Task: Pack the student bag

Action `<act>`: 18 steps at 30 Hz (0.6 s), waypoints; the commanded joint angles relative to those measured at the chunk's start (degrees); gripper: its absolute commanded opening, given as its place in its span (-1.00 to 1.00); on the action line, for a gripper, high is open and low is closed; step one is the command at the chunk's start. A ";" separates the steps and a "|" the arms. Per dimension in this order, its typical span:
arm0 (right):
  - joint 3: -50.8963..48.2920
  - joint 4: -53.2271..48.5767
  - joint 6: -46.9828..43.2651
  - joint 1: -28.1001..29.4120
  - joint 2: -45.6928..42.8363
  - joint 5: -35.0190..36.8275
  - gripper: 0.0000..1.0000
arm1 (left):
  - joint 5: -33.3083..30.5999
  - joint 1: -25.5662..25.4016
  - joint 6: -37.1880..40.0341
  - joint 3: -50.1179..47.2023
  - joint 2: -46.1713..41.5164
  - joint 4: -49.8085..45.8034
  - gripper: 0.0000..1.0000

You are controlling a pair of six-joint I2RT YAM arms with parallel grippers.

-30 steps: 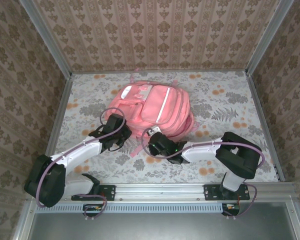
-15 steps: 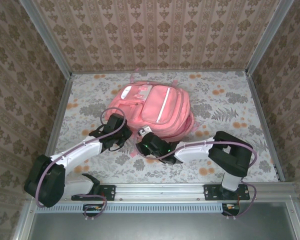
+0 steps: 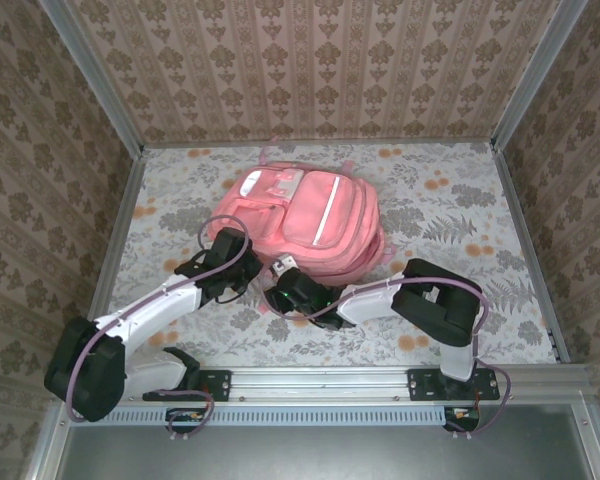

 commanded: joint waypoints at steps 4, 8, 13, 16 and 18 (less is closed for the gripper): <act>2.67 1.69 -2.05 -2.80 3.09 7.51 0.14 | -0.15 -1.91 -2.04 1.46 -3.02 -1.69 -1.00; 3.34 2.06 -2.39 -3.74 3.21 9.45 -0.13 | -0.25 -2.96 -3.10 1.41 -3.01 -1.39 -1.00; 2.86 2.27 -3.08 -4.32 1.77 9.82 -0.91 | -0.85 -3.47 -3.50 1.61 -2.97 -1.88 -1.00; 0.63 1.70 -2.49 -4.32 -1.74 8.38 -1.00 | -1.61 -3.29 -3.34 1.37 -2.84 -1.86 -1.00; -1.91 1.65 -1.86 -4.28 -4.72 7.69 -1.00 | -2.01 -2.86 -3.11 1.17 -2.59 -1.73 -1.00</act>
